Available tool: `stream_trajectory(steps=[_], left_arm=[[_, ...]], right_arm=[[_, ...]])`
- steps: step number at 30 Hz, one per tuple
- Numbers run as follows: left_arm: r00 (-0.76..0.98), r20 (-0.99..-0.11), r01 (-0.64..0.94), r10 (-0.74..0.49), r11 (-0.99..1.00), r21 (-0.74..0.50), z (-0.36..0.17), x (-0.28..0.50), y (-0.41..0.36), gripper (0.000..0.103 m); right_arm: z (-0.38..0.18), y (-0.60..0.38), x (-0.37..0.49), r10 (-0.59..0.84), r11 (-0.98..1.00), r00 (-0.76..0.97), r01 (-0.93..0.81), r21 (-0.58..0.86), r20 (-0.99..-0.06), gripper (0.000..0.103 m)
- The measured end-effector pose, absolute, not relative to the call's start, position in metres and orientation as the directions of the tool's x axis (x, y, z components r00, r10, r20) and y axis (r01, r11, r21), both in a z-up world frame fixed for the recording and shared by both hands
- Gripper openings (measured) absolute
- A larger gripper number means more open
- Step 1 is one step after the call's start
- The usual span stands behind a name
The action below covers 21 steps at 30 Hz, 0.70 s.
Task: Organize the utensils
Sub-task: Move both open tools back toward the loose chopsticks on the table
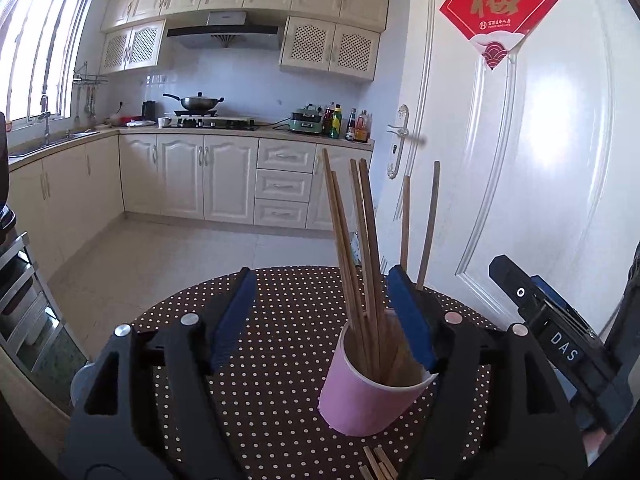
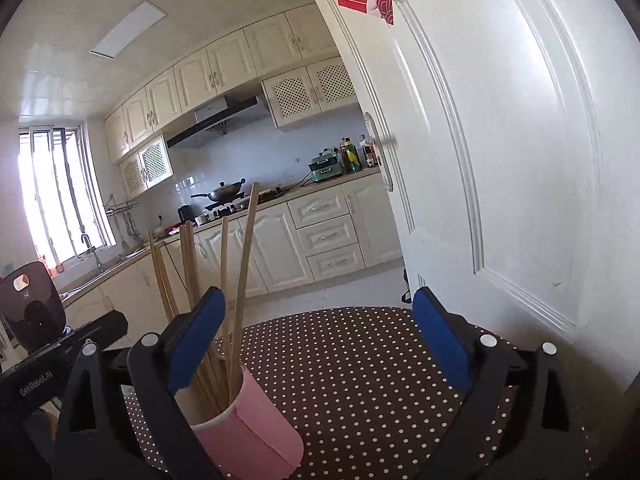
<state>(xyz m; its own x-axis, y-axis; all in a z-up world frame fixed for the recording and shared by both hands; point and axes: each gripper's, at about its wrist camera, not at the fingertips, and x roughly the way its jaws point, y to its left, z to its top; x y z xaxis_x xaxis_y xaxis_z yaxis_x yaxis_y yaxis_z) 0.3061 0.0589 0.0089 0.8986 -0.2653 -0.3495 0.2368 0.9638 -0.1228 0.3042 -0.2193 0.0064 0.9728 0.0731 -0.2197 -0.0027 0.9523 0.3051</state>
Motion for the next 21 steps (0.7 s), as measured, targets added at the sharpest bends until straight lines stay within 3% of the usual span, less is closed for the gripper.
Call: stream_trajectory(steps=[14,21], left_arm=[[0.918,-0.340,0.191,-0.206,0.979,-0.078,0.005,0.272,0.067,0.072],[0.905,-0.379,0.179,-0.192,0.981,-0.068,-0.008,0.255,0.070,0.073]], right_arm=[[0.011,-0.227,0.262,0.113,0.964,0.973,-0.058,0.259,-0.201,0.094],[0.011,-0.225,0.247,0.146,0.974,0.955,-0.092,0.208,-0.260,0.095]])
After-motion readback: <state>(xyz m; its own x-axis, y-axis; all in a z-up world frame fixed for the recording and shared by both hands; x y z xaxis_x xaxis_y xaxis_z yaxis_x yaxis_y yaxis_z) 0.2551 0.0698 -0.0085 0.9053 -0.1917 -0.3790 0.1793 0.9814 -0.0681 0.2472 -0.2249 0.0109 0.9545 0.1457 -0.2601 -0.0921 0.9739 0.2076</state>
